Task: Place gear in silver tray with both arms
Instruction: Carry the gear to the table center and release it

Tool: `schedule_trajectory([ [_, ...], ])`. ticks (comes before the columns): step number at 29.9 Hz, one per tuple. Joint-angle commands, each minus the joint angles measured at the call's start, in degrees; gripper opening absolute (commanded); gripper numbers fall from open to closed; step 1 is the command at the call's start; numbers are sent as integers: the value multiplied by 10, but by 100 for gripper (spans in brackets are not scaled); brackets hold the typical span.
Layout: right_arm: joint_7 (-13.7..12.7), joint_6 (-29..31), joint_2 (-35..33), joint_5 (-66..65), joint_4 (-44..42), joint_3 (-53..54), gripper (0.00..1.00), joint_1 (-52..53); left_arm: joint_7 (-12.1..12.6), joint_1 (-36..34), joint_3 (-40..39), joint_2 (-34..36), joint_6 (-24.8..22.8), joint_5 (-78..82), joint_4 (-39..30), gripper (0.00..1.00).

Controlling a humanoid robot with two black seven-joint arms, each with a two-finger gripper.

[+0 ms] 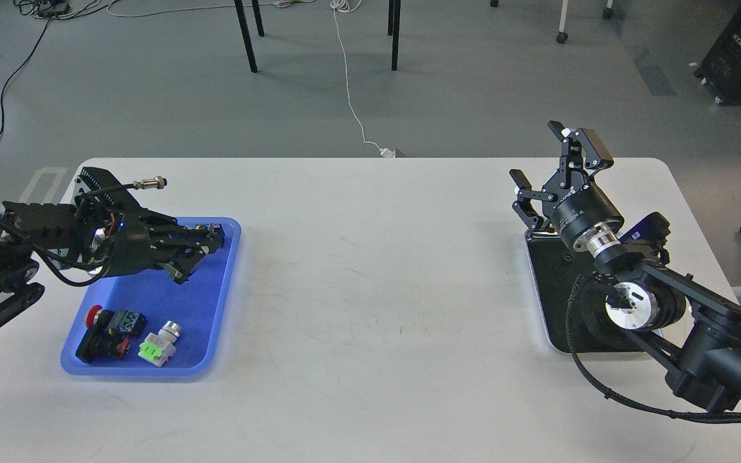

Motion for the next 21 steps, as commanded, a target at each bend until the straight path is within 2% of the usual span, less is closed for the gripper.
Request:
schedule_trajectory([
  [1, 0, -4, 2, 0, 1, 1, 99, 12, 0, -22, 2, -6, -9, 0, -48, 27],
  [6, 0, -5, 6, 0, -4, -11, 99, 51, 0, -67, 39, -99, -49, 0, -61, 27],
  [10, 0, -6, 2, 1, -5, -35, 99, 94, 0, -109, 92, -159, -65, 0, -41, 27],
  [16, 0, -7, 1, 2, -21, -84, 99, 145, 0, -132, 157, -281, -65, 0, 89, 27],
  [21, 0, -7, 5, 2, -23, -89, 99, 150, 0, -131, 166, -340, -65, 0, 133, 27],
])
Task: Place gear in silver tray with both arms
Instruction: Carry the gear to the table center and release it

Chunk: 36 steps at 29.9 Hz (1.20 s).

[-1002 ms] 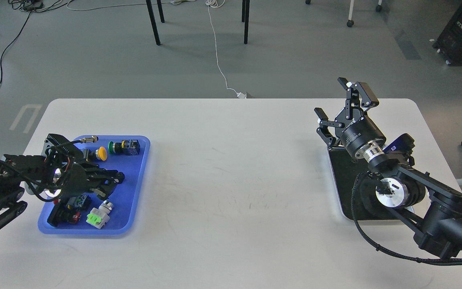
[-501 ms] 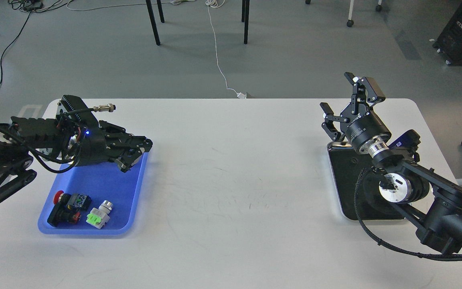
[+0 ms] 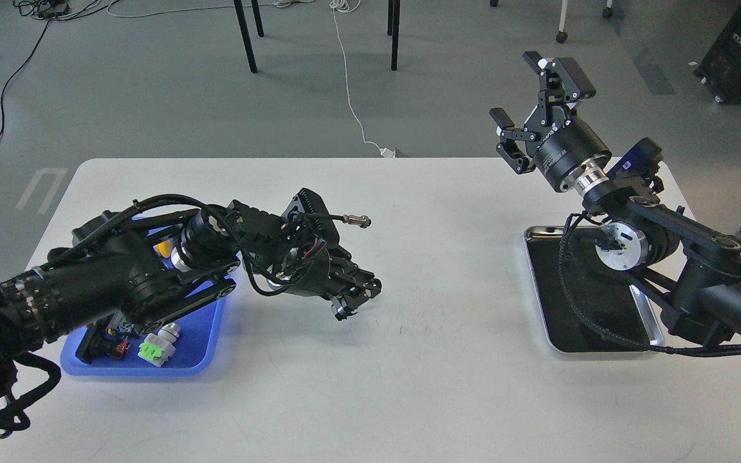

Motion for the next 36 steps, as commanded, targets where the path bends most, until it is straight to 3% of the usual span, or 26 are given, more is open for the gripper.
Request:
schedule_trajectory([
  [1, 0, 0, 2, 0, -1, -2, 99, 4, 0, 0, 10, -36, 1, 0, 20, 27],
  [7, 0, 0, 5, 0, -1, -2, 99, -1, 0, 1, 19, -89, -1, 0, 36, 27],
  [13, 0, 0, 3, 0, -1, -2, 99, -6, 0, -12, 20, -151, 0, 0, 107, 27],
  [23, 0, 0, -1, 0, -1, -2, 99, -9, 0, -12, 28, -152, 1, 0, 126, 27],
  [28, 0, 0, -1, 0, -1, -2, 99, -12, 0, -11, 28, -152, 1, 0, 126, 32],
  [30, 0, 0, -2, 0, -1, -2, 99, -14, 0, -11, 28, -152, 1, 0, 126, 40],
  [35, 0, 0, -3, 0, 0, -1, 99, -21, 0, -16, 24, -152, 1, 0, 118, 77],
  [36, 0, 0, -4, 0, 0, -1, 99, -22, 0, -19, 23, -152, 1, 0, 114, 81],
])
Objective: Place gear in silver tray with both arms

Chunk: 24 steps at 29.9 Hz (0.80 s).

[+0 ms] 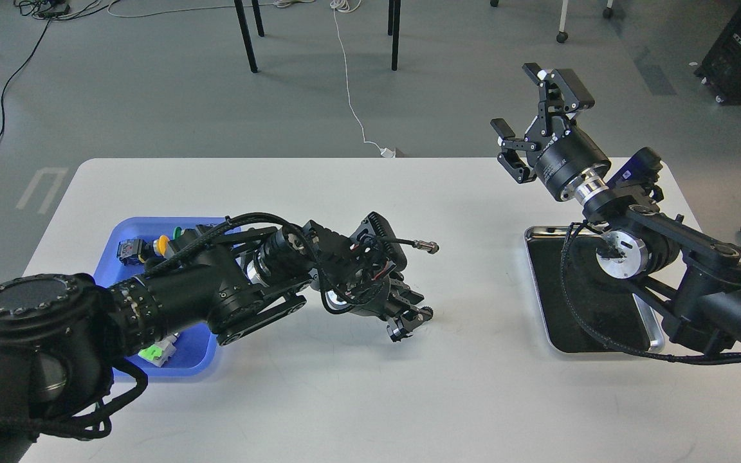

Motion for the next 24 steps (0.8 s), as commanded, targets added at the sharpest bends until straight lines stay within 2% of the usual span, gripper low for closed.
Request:
schedule_trajectory([
  [1, 0, 0, -4, 0, 1, 0, 99, -3, 0, -9, -6, 0, 1, 0, -17, 83],
  [5, 0, 2, -15, 1, 3, 0, 99, -3, 0, -15, -11, 28, 2, -39, -32, 89],
  [9, 0, 8, -36, 2, 8, 1, 99, -17, 0, -13, -18, 75, 24, -256, -32, 92],
  [12, 0, 11, -59, 1, 15, 14, 99, -47, 0, 1, -33, 117, 74, -454, -40, 93],
  [15, 0, 12, -68, 0, 16, 16, 99, -71, 0, 39, -61, 155, 109, -627, -81, 98],
  [18, 0, 14, -81, 0, 19, 13, 99, -95, 0, 96, -124, 183, 110, -738, -116, 98],
  [24, 0, 71, -116, -46, 66, -5, 99, -128, 0, 268, -286, 186, 111, -791, -148, 98],
])
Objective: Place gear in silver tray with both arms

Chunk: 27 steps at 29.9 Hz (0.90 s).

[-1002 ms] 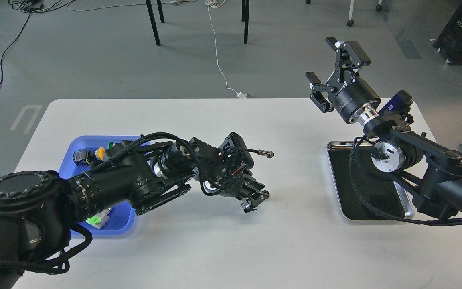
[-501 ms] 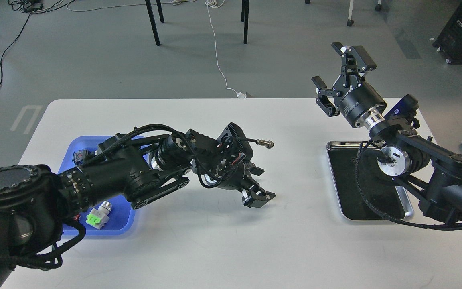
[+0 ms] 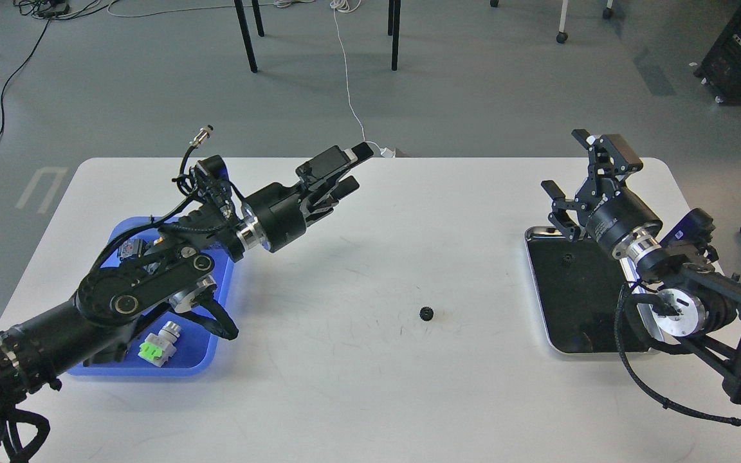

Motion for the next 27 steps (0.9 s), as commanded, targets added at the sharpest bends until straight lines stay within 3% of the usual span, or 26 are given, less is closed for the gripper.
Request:
schedule_trajectory([
  [1, 0, 37, -25, -65, 22, -10, 99, -6, 0, 97, -98, -4, 1, -12, -14, 98],
  [5, 0, 39, -29, -198, 44, -15, 99, 7, 0, 150, -201, -20, -10, -19, -16, 98],
  [8, 0, 39, -51, -298, 59, -50, 99, 55, 0, 183, -265, -24, -47, -59, -16, 98],
  [11, 0, 39, -56, -378, 63, -172, 99, 175, 0, 187, -287, -16, -96, -119, -16, 98],
  [14, 0, 37, -43, -429, 72, -316, 99, 312, 0, 187, -289, -8, -100, -150, -16, 98],
  [19, 0, 8, 55, -527, 78, -494, 98, 473, 0, 187, -292, -9, -99, -152, -18, 98],
  [27, 0, -80, 189, -619, 32, -639, 98, 504, 0, 188, -310, -12, -97, -153, -23, 98],
])
